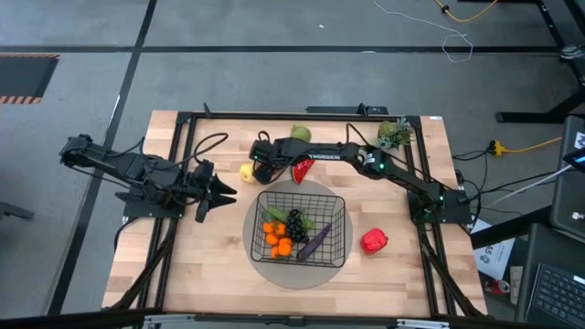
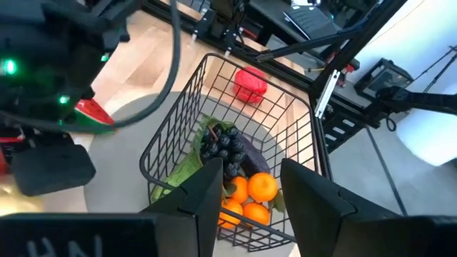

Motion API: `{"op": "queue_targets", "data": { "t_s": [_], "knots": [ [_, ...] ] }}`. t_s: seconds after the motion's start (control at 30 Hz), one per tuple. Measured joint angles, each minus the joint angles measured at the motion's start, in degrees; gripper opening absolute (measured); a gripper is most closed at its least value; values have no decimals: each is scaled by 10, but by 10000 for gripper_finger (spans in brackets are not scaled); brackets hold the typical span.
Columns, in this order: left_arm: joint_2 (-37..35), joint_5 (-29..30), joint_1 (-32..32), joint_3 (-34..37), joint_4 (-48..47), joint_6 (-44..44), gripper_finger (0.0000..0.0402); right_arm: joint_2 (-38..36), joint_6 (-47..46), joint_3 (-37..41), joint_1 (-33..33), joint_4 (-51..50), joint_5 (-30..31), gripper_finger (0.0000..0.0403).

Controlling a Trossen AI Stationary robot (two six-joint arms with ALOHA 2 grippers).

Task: Build produce basket
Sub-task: Put the red chili pepper into the black wire basket

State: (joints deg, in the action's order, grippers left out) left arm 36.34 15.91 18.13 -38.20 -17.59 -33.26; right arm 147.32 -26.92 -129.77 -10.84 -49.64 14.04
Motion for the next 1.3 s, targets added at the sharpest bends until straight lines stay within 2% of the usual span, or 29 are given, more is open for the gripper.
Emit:
{"op": "queue_targets", "data": {
  "t_s": [0.13, 0.33, 0.43, 0.6, 0.73, 0.83, 0.93, 1.3],
  "knots": [
    [0, -9, 0, 0, -1, -2, 137, 4, -7, 0, 0, -1, -46, 196],
    [0, -9, 0, 0, -9, 7, 137, 7, -11, -1, 2, -5, -66, 191],
    [0, -9, 0, 0, -10, 7, 137, 7, -11, -2, 1, -8, -73, 166],
    [0, -5, 0, 0, -10, 7, 137, 7, 4, -3, 1, -11, -75, 85],
    [0, -4, 0, 0, -10, 8, 137, -1, 20, -9, 1, -25, -86, 80],
    [0, -4, 0, 0, -10, 8, 137, -4, 37, -52, 4, -57, -95, 80],
    [0, -4, 0, 0, -12, 6, 137, -54, 48, -28, 4, -50, -109, 80],
    [0, -1, 0, 0, -14, 8, 137, -197, 99, -35, 31, -121, -107, 80]
  ]
}}
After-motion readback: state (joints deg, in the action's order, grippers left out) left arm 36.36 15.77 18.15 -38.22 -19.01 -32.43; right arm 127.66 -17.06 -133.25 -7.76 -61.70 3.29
